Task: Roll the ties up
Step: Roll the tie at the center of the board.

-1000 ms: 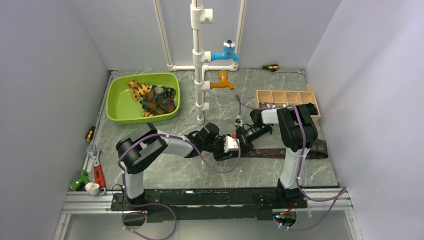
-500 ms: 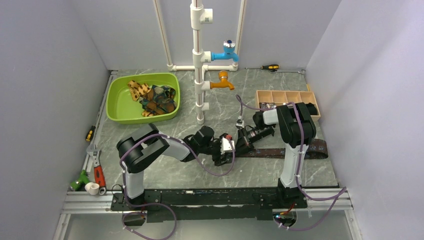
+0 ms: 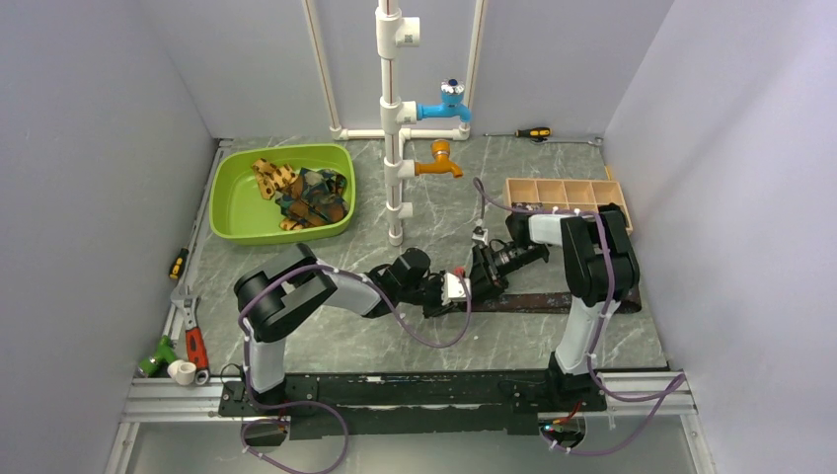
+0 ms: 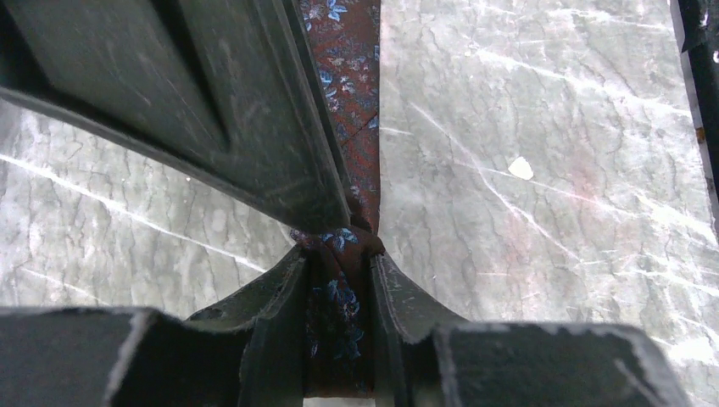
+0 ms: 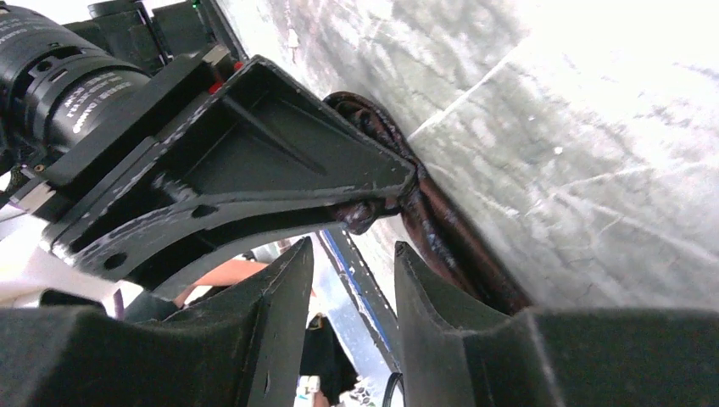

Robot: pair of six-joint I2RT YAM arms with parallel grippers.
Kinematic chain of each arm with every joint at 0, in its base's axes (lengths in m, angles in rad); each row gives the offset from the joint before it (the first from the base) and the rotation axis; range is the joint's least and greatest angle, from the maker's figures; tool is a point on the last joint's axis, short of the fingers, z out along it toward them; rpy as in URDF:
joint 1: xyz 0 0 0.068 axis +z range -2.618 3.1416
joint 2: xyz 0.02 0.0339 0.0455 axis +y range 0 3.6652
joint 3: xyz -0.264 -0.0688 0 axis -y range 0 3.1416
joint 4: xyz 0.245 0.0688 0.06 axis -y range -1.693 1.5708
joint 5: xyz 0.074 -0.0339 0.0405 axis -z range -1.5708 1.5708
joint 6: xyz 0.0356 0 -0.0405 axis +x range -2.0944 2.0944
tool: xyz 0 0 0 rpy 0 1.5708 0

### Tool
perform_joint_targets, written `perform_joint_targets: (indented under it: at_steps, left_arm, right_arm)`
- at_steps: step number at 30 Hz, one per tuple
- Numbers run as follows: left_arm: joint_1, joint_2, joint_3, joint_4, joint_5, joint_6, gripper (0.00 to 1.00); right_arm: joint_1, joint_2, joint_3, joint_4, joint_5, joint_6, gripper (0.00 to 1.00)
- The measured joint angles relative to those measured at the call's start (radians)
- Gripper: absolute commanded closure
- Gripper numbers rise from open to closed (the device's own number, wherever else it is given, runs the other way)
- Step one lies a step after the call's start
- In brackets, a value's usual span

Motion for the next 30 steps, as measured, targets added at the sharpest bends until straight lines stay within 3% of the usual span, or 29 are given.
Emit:
perform_joint_targets:
  at_steps: [9,10,13,14,20,21,25,30]
  left_arm:
    - [0.000,-0.011,0.008,-0.043,-0.008,0.001,0.71]
    - [0.000,-0.011,0.010,-0.047,-0.008,0.002,0.71]
    - [0.000,-0.011,0.012,-0.052,-0.008,0.002,0.71]
    - [0.000,-0.012,0.012,-0.052,-0.008,0.002,0.71]
    - [0.000,-0.013,-0.002,-0.029,-0.008,0.004,0.71]
    - [0.000,-0.013,-0.005,-0.022,-0.008,0.006,0.70]
    - [0.006,-0.014,-0.015,-0.005,0.002,0.016,0.39]
    - [0.068,-0.053,-0.095,0.040,0.067,-0.027,0.34]
  right_arm:
    - [0.052,-0.045,-0.008,0.040,0.023,0.061,0.65]
    - [0.060,-0.042,-0.007,0.042,0.024,0.062,0.69]
    - [0.065,-0.030,-0.007,0.046,0.039,0.066,0.96]
    - [0.064,-0.027,-0.007,0.048,0.048,0.069,1.00]
    - [0.065,-0.021,-0.002,0.046,0.077,0.095,1.00]
    - [0.065,-0.019,-0.001,0.045,0.079,0.097,1.00]
    - [0.066,-0.016,0.000,0.046,0.106,0.099,1.00]
    - [0.054,0.023,0.006,0.035,0.165,0.107,1.00]
